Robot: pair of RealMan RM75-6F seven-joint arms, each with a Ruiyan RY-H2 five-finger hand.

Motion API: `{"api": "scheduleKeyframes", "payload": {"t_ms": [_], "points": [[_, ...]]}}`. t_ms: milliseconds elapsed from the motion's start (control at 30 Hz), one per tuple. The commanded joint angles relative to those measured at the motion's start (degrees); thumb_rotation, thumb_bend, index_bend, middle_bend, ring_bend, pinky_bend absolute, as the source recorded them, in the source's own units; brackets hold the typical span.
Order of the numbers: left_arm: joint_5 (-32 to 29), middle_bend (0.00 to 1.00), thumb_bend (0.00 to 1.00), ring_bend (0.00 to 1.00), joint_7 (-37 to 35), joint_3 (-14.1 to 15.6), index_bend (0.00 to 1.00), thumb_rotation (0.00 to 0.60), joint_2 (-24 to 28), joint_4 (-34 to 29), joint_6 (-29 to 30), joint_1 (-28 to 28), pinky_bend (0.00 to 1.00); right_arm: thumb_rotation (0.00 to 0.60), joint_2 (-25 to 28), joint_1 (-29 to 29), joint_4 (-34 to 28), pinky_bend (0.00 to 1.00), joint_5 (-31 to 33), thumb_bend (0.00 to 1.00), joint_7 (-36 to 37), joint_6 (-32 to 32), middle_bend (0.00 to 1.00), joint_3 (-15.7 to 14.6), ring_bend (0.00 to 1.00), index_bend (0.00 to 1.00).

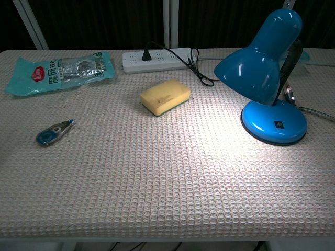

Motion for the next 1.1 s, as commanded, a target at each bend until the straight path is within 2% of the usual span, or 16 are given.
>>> {"api": "scheduleKeyframes", "payload": {"t_ms": [33, 100, 233, 333, 667, 1100], "points": [[0.1, 0.00, 0.06, 0.00, 0.3, 0.1, 0.02, 0.600, 0.1, -0.1, 0.3, 0.2, 0.00, 0.600, -0.3, 0.6, -0.6, 0.90, 0.0, 0.18, -0.6, -1.0, 1.00, -0.2, 0.96, 0.00], [0.1, 0.00, 0.06, 0.00, 0.0, 0.0, 0.02, 0.600, 0.1, -0.3, 0.5, 0.3, 0.00, 0.600, -0.7, 1.4, -1.2, 0.90, -0.5, 0.22, -1.6, -2.1, 1.00, -0.2, 0.97, 0.00], [0.2, 0.00, 0.06, 0.00, 0.3, 0.2, 0.02, 0.600, -0.1, -0.1, 0.4, 0.3, 0.00, 0.600, -1.2, 3.6, -3.3, 0.90, -0.1, 0.54, -5.9, -6.5, 1.00, -0.7, 0.97, 0.00], [-0.1, 0.00, 0.06, 0.00, 0.2, 0.2, 0.02, 0.600, -0.3, 0.1, 0.3, 0.4, 0.00, 0.600, -1.9, 5.0, -4.7, 0.90, 1.0, 0.64, -8.8, -9.7, 1.00, -0.9, 0.97, 0.00], [-0.5, 0.00, 0.06, 0.00, -0.8, 0.1, 0.02, 0.600, -0.1, 0.6, 0.2, 0.4, 0.00, 0.600, -7.9, 10.4, -5.0, 0.90, 10.1, 0.65, -18.9, -19.2, 1.00, 0.2, 0.97, 0.00], [-0.7, 0.00, 0.06, 0.00, -2.4, 0.1, 0.02, 0.600, -0.4, 2.0, 0.2, 0.4, 0.00, 0.600, -11.8, 14.3, -3.3, 0.90, 21.0, 0.65, -24.7, -22.5, 1.00, 1.3, 0.97, 0.00]]}}
